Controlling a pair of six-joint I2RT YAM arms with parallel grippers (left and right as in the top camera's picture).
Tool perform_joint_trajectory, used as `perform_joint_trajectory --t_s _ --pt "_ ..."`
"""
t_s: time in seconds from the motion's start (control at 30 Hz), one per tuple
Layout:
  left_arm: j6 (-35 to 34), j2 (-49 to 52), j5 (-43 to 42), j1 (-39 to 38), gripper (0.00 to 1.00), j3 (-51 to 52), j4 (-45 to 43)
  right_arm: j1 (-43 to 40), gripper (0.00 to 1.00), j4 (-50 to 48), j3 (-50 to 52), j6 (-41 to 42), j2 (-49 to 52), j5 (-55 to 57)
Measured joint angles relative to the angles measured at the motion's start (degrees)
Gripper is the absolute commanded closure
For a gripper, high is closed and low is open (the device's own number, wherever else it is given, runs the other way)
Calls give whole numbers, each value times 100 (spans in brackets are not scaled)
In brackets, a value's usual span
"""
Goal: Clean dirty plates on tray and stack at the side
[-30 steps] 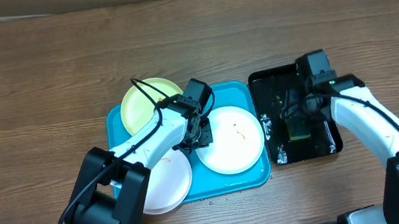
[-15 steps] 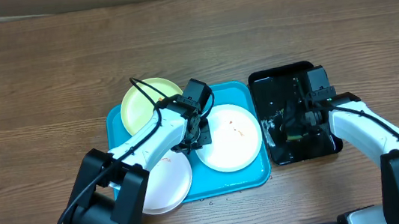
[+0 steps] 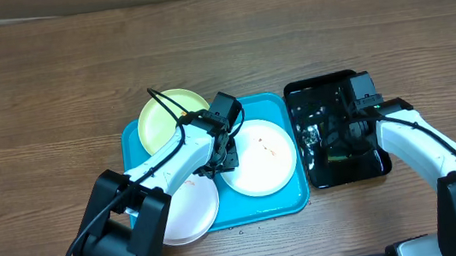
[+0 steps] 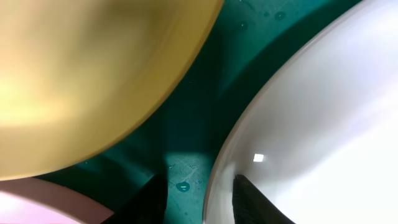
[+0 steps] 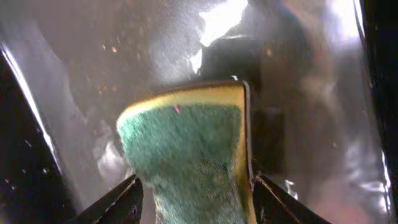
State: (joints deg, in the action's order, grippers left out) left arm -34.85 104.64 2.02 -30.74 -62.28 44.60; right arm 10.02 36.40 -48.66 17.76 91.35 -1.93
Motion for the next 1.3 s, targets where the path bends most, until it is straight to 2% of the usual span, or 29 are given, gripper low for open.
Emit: perform_joint_trajectory --t_s 0.1,0.2,0.33,0.47,0.53,0.7,0.9,1.03,1.13,1.27,1.3 --pt "-42 0 -2 0 74 0 -7 20 56 -205 149 -9 0 2" --pt "-85 0 -24 -4 64 0 -85 20 57 -293 247 2 0 22" --pt "-59 0 -9 2 62 0 -223 22 53 -354 251 2 0 28" --pt "-57 0 -192 2 55 0 -229 20 52 -372 251 2 0 33" --pt "-52 0 -348 2 62 4 -223 20 50 -369 251 2 0 42" --pt "52 0 -529 2 94 11 -140 22 48 -376 251 2 0 44" --pt "535 -7 -566 13 95 9 -315 22 45 -365 251 0 0 44" --pt "872 -7 -387 7 87 -24 -372 22 44 -358 251 4 0 44" --pt "1143 35 -92 7 75 -122 -216 22 44 -341 251 4 0 44" --pt "1255 114 216 7 43 -407 361 22 44 -339 251 2 0 46" --pt "1318 116 258 7 40 -496 461 22 44 -339 251 2 0 46"
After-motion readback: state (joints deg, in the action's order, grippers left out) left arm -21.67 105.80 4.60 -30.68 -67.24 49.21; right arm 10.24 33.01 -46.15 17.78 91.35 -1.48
